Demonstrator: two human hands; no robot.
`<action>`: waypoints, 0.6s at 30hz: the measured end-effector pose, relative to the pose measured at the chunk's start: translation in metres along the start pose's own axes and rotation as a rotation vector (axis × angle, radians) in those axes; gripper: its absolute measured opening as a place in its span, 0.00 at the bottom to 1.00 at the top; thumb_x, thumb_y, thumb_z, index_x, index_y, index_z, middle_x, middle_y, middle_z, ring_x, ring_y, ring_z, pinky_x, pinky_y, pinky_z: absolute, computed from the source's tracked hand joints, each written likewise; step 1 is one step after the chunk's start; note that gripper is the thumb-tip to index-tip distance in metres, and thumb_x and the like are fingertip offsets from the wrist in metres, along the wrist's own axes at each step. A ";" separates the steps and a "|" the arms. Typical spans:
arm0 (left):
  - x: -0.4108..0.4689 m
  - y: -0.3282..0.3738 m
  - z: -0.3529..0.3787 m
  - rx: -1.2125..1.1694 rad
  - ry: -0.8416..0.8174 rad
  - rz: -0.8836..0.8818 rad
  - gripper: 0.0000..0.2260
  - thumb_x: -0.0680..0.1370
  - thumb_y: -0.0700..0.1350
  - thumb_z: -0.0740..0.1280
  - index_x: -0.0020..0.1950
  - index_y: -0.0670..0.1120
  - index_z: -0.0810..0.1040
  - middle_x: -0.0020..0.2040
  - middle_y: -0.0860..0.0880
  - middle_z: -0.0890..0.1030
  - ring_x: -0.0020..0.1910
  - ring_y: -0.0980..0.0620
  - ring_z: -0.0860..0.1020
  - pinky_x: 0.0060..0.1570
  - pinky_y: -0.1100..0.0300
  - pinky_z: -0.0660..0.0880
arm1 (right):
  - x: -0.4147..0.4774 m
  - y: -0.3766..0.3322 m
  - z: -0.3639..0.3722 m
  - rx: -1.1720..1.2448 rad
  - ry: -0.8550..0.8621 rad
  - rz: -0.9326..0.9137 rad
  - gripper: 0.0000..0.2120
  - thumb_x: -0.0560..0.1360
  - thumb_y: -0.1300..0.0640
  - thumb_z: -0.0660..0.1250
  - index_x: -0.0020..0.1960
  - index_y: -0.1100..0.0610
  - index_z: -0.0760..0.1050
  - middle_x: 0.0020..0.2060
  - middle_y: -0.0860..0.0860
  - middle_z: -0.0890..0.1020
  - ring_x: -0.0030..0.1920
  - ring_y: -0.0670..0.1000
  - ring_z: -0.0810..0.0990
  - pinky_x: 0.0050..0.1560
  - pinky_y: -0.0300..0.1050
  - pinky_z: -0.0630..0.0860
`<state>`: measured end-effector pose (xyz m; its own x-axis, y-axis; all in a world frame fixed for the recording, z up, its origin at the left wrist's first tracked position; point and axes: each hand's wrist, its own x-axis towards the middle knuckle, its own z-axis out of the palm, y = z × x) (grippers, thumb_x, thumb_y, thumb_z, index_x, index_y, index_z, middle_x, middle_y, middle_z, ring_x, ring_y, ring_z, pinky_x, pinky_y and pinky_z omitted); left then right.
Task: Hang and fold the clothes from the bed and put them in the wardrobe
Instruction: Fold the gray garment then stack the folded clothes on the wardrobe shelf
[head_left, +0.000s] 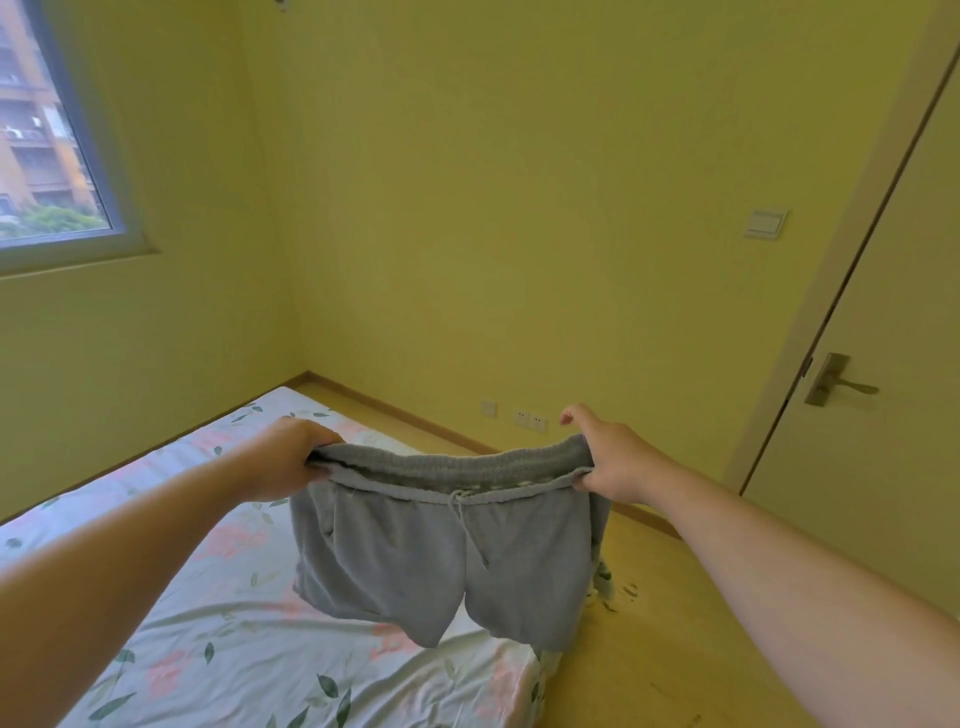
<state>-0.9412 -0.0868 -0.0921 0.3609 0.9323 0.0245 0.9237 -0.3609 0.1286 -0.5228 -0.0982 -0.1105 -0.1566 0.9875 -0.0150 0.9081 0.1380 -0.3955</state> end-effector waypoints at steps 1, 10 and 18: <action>-0.002 0.002 -0.001 -0.019 0.028 0.025 0.10 0.80 0.41 0.69 0.53 0.58 0.83 0.46 0.59 0.81 0.49 0.55 0.77 0.42 0.69 0.65 | -0.001 -0.001 0.001 -0.017 0.009 -0.023 0.33 0.73 0.60 0.74 0.68 0.38 0.62 0.48 0.46 0.76 0.45 0.51 0.79 0.39 0.46 0.74; -0.017 0.052 -0.050 -0.153 0.366 0.404 0.19 0.74 0.28 0.71 0.53 0.51 0.88 0.52 0.54 0.84 0.48 0.54 0.81 0.50 0.71 0.73 | -0.008 -0.024 -0.026 -0.159 0.454 -0.411 0.11 0.74 0.73 0.66 0.47 0.60 0.83 0.48 0.54 0.75 0.47 0.57 0.77 0.43 0.50 0.76; 0.004 0.123 -0.090 -0.344 0.455 0.482 0.11 0.75 0.39 0.76 0.55 0.50 0.86 0.48 0.57 0.84 0.46 0.62 0.80 0.46 0.68 0.75 | -0.012 -0.099 -0.050 0.115 0.559 -0.659 0.06 0.76 0.65 0.68 0.51 0.55 0.78 0.47 0.49 0.77 0.45 0.49 0.76 0.44 0.42 0.74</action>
<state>-0.8371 -0.1252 0.0127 0.5574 0.6172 0.5553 0.5572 -0.7739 0.3010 -0.5912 -0.1195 -0.0248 -0.3957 0.6054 0.6906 0.6496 0.7161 -0.2555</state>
